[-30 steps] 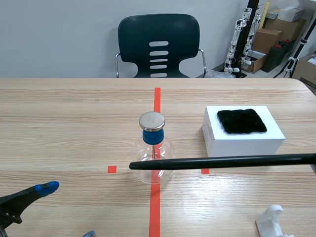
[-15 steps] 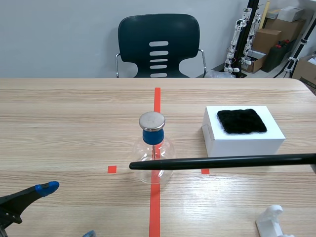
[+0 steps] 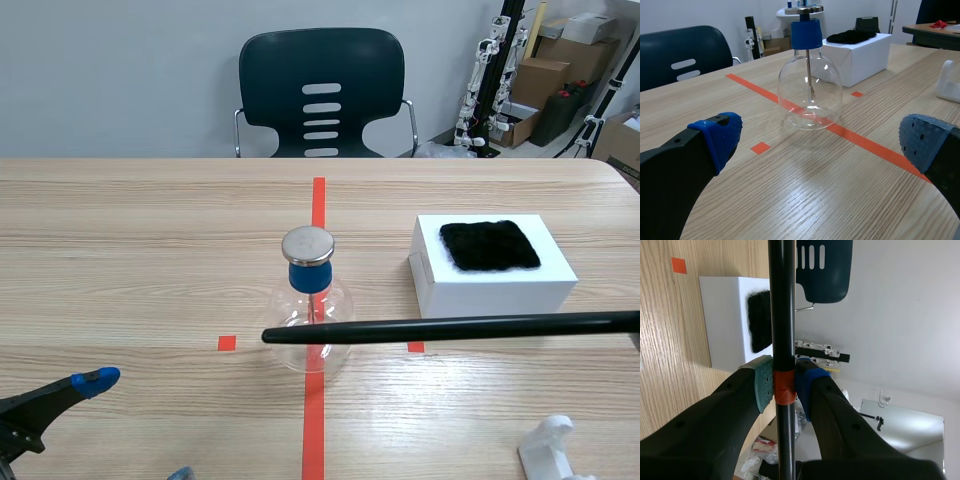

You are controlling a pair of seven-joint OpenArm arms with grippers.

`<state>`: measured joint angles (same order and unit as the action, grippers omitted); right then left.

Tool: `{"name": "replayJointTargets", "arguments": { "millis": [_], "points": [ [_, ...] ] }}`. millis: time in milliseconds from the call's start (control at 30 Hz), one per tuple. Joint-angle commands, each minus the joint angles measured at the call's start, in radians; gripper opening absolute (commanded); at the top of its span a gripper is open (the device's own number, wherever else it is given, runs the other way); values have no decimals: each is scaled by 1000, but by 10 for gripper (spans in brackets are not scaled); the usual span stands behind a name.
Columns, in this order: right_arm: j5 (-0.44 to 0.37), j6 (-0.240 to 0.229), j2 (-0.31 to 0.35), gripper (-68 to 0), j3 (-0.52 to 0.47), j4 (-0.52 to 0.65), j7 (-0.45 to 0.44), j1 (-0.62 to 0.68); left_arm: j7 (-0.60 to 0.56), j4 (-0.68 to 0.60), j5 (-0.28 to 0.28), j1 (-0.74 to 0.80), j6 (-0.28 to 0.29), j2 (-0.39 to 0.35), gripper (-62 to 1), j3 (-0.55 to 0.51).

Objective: Do the electroscope experiment. move the rod toward and away from the electroscope

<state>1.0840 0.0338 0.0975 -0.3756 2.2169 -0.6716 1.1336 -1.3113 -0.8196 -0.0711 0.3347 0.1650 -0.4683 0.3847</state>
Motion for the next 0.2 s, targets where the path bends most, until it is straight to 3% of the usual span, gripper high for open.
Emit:
{"name": "replayJointTargets", "arguments": {
  "millis": [0,167],
  "points": [
    [-14,11,10,-664,-4,11,0,-1,-16,-5,6,-5,2,5,14,-3],
    [-14,11,10,-664,-4,11,0,-1,-16,-5,6,-5,2,5,14,-3]
  ]
}}
